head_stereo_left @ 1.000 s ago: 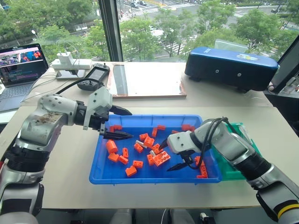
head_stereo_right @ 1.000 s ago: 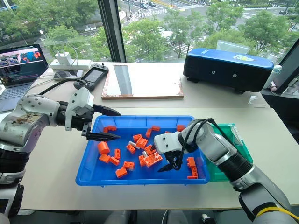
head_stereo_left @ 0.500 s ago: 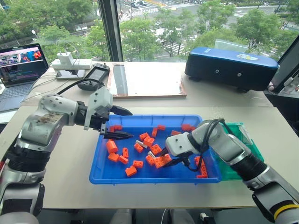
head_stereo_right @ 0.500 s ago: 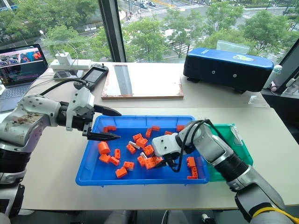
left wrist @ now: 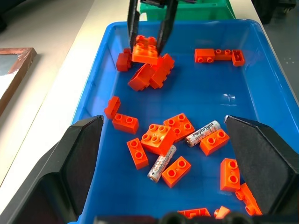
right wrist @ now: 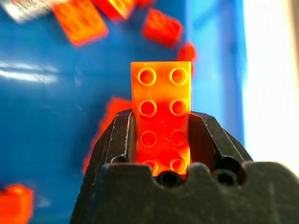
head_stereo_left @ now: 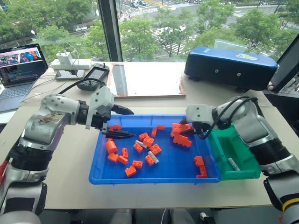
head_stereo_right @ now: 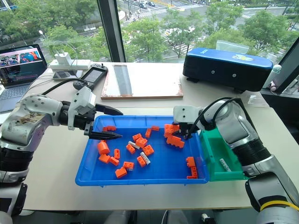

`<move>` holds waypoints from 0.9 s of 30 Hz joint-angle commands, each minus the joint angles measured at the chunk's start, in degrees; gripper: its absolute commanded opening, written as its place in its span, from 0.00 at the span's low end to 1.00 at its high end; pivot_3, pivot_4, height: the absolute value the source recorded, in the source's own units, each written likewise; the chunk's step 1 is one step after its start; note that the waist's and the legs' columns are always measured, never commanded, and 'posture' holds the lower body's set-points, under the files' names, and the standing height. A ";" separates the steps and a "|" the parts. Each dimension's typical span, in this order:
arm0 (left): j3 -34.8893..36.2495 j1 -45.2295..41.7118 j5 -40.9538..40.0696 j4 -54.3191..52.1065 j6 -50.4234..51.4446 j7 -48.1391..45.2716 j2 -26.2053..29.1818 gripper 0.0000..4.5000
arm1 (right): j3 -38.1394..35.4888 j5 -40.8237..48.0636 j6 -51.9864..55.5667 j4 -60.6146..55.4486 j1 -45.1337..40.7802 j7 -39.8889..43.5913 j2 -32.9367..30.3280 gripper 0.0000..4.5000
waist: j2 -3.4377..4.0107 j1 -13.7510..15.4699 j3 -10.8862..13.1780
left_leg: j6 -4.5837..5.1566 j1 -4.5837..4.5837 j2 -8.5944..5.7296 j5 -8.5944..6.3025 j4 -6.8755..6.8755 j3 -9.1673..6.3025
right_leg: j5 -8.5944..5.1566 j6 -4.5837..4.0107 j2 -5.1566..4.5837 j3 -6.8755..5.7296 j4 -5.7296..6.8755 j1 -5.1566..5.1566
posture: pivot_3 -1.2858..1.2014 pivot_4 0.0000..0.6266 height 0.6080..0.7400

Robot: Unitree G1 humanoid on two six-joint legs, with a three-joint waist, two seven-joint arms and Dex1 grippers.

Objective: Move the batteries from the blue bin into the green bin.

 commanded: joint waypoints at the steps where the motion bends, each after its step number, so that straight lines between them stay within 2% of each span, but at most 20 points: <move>1: 0.30 -1.41 0.30 -0.54 -1.05 -0.08 0.19 1.00 | -1.50 -0.83 -1.04 -0.81 -1.50 -0.96 0.41 0.63 | 0.00 -0.13 0.00 | 0.00 0.00 0.00 0.00 0.00 0.00 | 0.00 0.00 0.00 0.00 0.00 -0.01 | 0.52 0.24 0.94; 4: 0.29 -1.30 0.32 -0.63 -0.92 -0.13 0.27 1.00 | -2.27 -0.27 0.09 -2.28 -1.77 -1.13 1.05 0.85 | 0.00 -0.17 0.00 | 0.00 0.00 0.00 0.00 0.00 0.00 | 0.00 0.00 0.00 0.00 0.01 -0.01 | 0.52 0.24 0.94; 5: 0.29 -1.27 0.34 -0.63 -0.91 -0.14 0.30 1.00 | -2.51 0.07 0.55 -2.79 -1.81 -1.05 1.23 0.96 | 0.00 -0.17 0.00 | 0.00 0.00 0.01 0.00 0.00 0.00 | 0.00 0.00 0.00 0.00 0.01 -0.01 | 0.52 0.24 0.94; 6: 0.32 -1.23 0.34 -0.67 -0.84 -0.13 0.34 1.00 | -2.89 1.32 1.82 -4.39 -1.55 -0.58 1.76 1.00 | 0.00 -0.16 0.00 | 0.00 0.00 0.01 0.00 0.00 0.00 | 0.00 0.00 0.00 0.00 0.01 -0.01 | 0.52 0.24 0.94; 8: 0.37 -1.18 0.37 -0.72 -0.73 -0.14 0.36 1.00 | -3.30 3.41 4.13 -7.27 -0.78 0.24 2.72 1.00 | 0.00 -0.19 0.00 | 0.00 0.00 0.01 0.00 0.00 0.00 | 0.00 0.00 0.00 0.00 0.01 -0.01 | 0.52 0.24 0.94; 11: 0.41 -1.14 0.50 -0.73 -0.67 -0.12 0.40 1.00 | -2.12 9.42 16.82 -17.00 3.56 1.98 5.20 1.00 | 0.00 -0.15 0.00 | 0.00 0.00 0.03 0.00 -0.02 -0.03 | 0.00 0.00 0.01 -0.02 0.03 0.01 | 0.52 0.24 0.94; 17: 0.53 -0.84 0.67 -0.93 -0.73 -0.06 0.65 1.00 | 1.54 14.01 34.99 -28.14 10.23 -0.79 7.41 1.00 | 0.00 0.39 0.00 | 0.00 -0.01 -0.02 0.00 -0.01 -0.07 | 0.00 0.00 0.00 -0.03 0.04 0.06 | 0.52 0.24 0.94; 27: 0.13 -0.92 0.63 -1.10 0.04 -1.76 1.57 1.00 | 3.14 16.35 48.06 -30.21 11.40 -11.56 11.51 1.00 | 0.00 0.15 0.00 | 0.00 0.01 -0.01 0.00 -0.01 -0.07 | 0.00 0.00 0.01 -0.03 0.05 0.00 | 0.52 0.24 0.94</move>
